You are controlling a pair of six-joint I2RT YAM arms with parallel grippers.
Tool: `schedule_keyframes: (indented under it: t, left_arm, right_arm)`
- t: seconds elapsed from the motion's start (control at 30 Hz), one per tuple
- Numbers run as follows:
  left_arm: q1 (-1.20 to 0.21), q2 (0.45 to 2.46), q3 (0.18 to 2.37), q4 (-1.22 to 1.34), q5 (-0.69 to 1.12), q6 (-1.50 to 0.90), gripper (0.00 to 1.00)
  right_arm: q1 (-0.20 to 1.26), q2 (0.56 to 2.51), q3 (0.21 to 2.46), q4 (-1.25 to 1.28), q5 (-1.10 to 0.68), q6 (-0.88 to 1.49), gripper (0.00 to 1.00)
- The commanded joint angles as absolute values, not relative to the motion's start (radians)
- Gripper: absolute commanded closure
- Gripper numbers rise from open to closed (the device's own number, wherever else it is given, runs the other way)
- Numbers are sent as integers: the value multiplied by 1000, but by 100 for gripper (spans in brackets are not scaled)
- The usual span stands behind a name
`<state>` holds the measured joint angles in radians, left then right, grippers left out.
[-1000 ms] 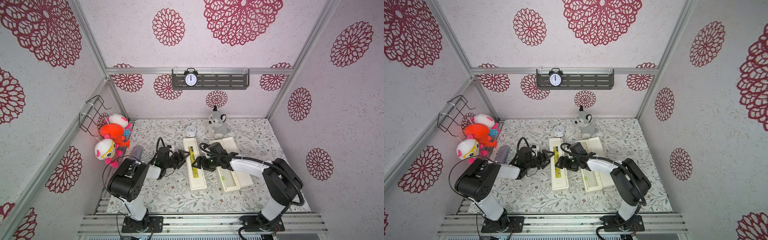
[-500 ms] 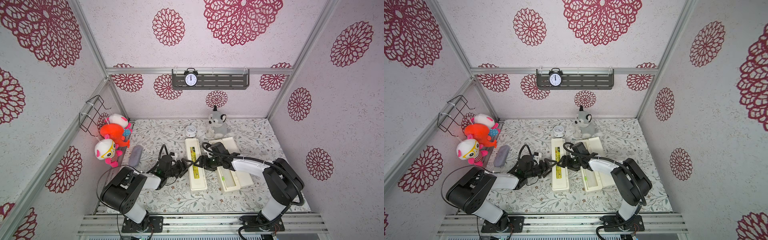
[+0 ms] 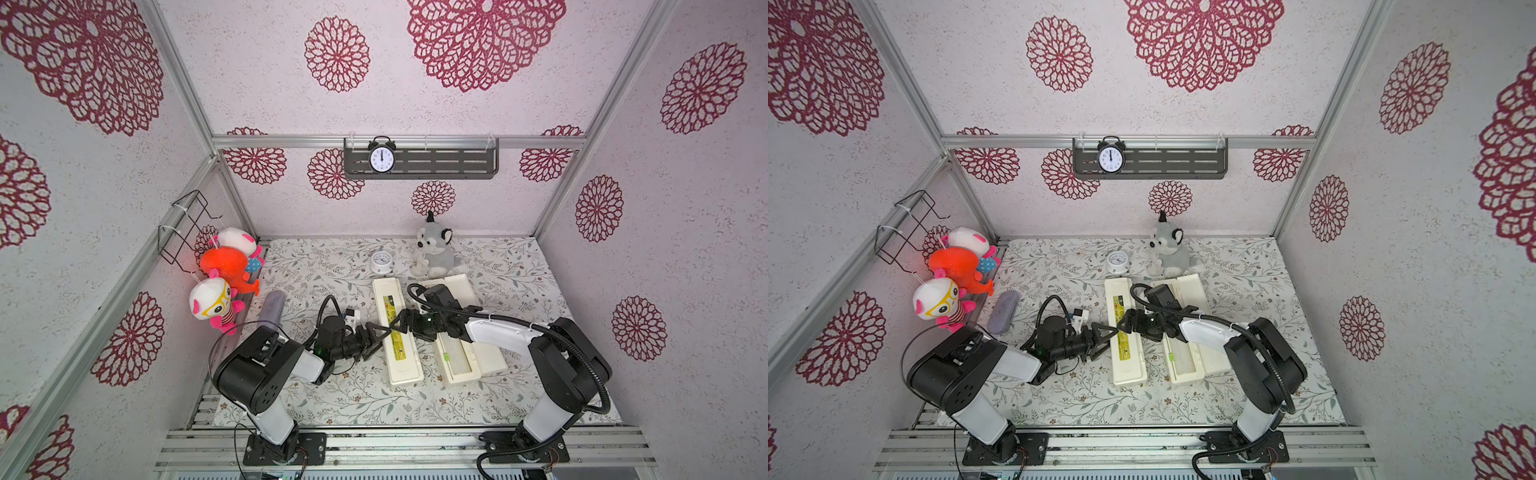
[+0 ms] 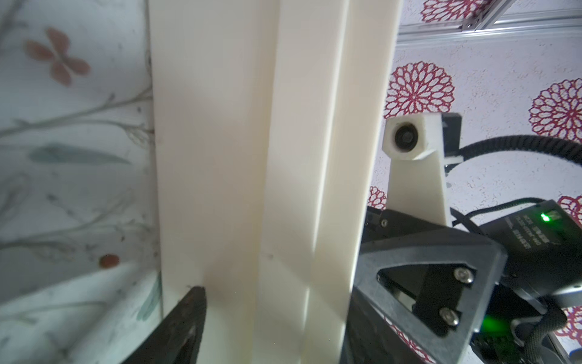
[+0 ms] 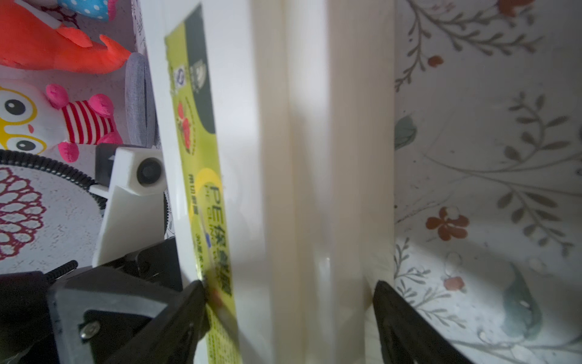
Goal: Put plastic wrap rolls into dispensers
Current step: Close the lid on the plastic wrap cutting box.
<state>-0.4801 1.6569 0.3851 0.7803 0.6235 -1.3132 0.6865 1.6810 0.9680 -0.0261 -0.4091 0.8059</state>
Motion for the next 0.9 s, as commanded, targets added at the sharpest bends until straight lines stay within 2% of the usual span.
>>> schedule_keyframes:
  t: [0.0,0.07,0.2,0.43,0.47,0.5,0.67,0.87]
  left_arm:
    - [-501,1601,428,213,692,-1168,24]
    - [-461,1543,485,65,670,-1096,21]
    - [-382,1529,583,-88,654,-1002,20]
    - [-299,1652,737,-87,668,-968,20]
    - [-292,1670,769,-89,671,-960,19]
    - [-285,1688,805,-105,668,-947,19]
    - [-257,1797,936,-143,664,-909,18]
    - [-233,1933,1082,-149,652,-899,21]
  right_arm:
    - [718,1669,1033,-115,-437,741,14]
    - [700,1676,1060,-152,-429,705,12]
    - [645,1703,1116,-197,-450,648,9]
    - [567,1789,1255,-257,-534,562,6]
    - [555,1803,1269,-258,-548,557,1]
    - [544,1820,1280,-259,-560,552,1]
    - [515,1910,1352,-255,-594,532,2]
    - [487,2002,1415,-194,-679,555,15]
